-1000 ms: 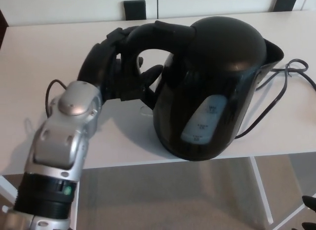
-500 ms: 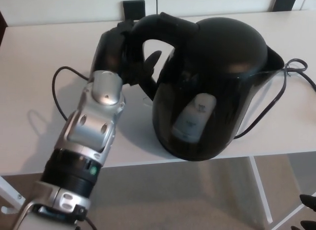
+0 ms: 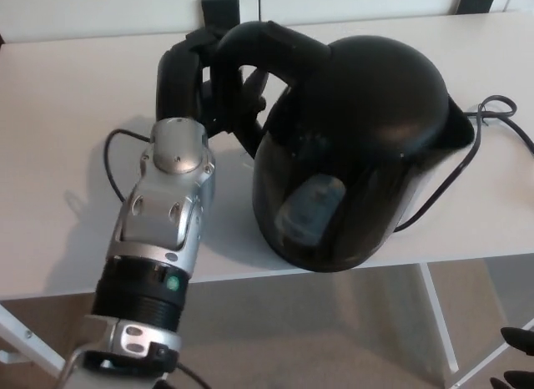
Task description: The robot walk towards a table in front and uses its left hand to pick up the pot from the base and places it on the table
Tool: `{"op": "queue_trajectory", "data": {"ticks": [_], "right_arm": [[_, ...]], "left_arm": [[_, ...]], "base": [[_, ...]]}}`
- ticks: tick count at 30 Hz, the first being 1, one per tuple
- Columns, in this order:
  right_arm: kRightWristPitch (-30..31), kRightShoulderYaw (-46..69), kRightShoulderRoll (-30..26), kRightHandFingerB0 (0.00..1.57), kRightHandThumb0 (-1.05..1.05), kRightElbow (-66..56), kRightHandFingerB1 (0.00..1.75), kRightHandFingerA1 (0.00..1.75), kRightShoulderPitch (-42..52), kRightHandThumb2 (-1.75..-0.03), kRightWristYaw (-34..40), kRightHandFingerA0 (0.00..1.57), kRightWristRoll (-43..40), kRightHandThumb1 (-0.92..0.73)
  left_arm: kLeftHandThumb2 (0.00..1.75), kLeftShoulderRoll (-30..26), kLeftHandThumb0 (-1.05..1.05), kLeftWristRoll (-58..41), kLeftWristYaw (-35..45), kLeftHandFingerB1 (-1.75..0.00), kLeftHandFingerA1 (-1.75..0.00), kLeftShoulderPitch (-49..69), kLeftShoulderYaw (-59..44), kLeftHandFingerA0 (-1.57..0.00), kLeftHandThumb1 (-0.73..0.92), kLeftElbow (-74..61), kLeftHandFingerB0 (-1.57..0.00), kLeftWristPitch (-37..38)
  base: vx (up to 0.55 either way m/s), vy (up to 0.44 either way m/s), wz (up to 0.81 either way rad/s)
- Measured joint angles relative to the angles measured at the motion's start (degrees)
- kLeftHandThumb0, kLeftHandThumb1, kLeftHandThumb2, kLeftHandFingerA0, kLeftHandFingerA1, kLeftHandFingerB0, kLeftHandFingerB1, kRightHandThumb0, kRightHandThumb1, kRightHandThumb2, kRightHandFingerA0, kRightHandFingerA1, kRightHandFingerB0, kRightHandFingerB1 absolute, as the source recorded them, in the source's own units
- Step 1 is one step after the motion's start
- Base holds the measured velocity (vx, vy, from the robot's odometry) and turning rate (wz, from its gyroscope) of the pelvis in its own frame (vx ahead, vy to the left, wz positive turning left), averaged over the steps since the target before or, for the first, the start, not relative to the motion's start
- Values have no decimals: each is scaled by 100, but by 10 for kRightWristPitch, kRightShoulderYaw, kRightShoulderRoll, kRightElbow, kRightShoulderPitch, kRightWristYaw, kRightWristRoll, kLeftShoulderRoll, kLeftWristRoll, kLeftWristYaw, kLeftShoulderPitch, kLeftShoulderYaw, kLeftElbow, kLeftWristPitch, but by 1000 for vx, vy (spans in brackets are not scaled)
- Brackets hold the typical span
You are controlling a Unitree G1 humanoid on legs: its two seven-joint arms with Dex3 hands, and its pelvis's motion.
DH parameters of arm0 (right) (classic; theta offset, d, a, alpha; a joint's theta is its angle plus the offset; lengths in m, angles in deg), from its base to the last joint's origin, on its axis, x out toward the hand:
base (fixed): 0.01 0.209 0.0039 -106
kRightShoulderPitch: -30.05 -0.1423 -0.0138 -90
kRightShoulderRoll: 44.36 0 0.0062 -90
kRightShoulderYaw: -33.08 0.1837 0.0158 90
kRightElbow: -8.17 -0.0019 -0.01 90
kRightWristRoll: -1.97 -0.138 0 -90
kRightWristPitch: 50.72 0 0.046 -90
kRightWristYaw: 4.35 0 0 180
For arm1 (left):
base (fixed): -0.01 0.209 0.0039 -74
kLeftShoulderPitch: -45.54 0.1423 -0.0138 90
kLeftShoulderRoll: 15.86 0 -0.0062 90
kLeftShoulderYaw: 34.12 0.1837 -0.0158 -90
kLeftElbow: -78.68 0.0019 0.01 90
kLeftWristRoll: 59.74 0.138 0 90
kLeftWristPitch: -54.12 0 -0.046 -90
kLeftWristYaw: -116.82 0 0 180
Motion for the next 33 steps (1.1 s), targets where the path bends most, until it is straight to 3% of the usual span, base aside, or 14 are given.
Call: {"op": "queue_trajectory", "data": {"ticks": [2,3,6,7,13,18,20,25,33], "right_arm": [[0,-1,0,47,-46,0,52,59,0,-80,0,63,1,-53],[0,-3,0,53,-42,0,40,47,0,-58,0,69,2,-64],[0,-4,0,53,-43,0,40,47,0,-58,0,69,3,-65],[0,-4,0,54,-42,0,41,47,0,-60,0,69,4,-66],[0,-6,0,51,-47,0,41,47,0,-61,0,66,7,-64],[0,-8,0,52,-46,0,41,47,-1,-61,0,68,8,-64],[0,-8,0,52,-44,0,41,48,-1,-60,0,68,9,-65],[0,-9,0,53,-45,0,41,47,-1,-60,0,68,10,-64],[1,-9,-3,55,-44,1,42,47,-4,-60,0,69,10,-64]], "left_arm": [[61,11,-15,-14,0,-91,-168,0,-16,-79,76,-7,-63,-6],[65,20,-24,-29,1,-99,-166,0,-31,-77,83,-14,-58,-13],[67,21,-25,-58,-1,-100,-165,0,-59,-79,84,-28,-56,-30],[67,21,-23,-66,-4,-89,-165,0,-69,-84,84,-34,-56,-35],[65,22,-23,-121,-21,-91,-173,0,-125,-83,85,-75,-57,-68],[66,22,-23,-160,-42,-91,-170,-1,-165,-84,84,-102,-53,-92],[70,22,-25,-178,-51,-98,-164,-3,-181,-89,84,-110,-58,-102],[68,21,-24,-212,-74,-96,-156,-20,-215,-96,81,-127,-61,-127],[69,7,-21,-274,-111,-88,-161,-96,-284,-87,82,-139,-59,-169]], "base": [[0,0,0],[0,0,0],[0,0,0],[0,0,0],[0,0,0],[0,0,0],[0,0,0],[0,0,0],[0,0,0]]}}
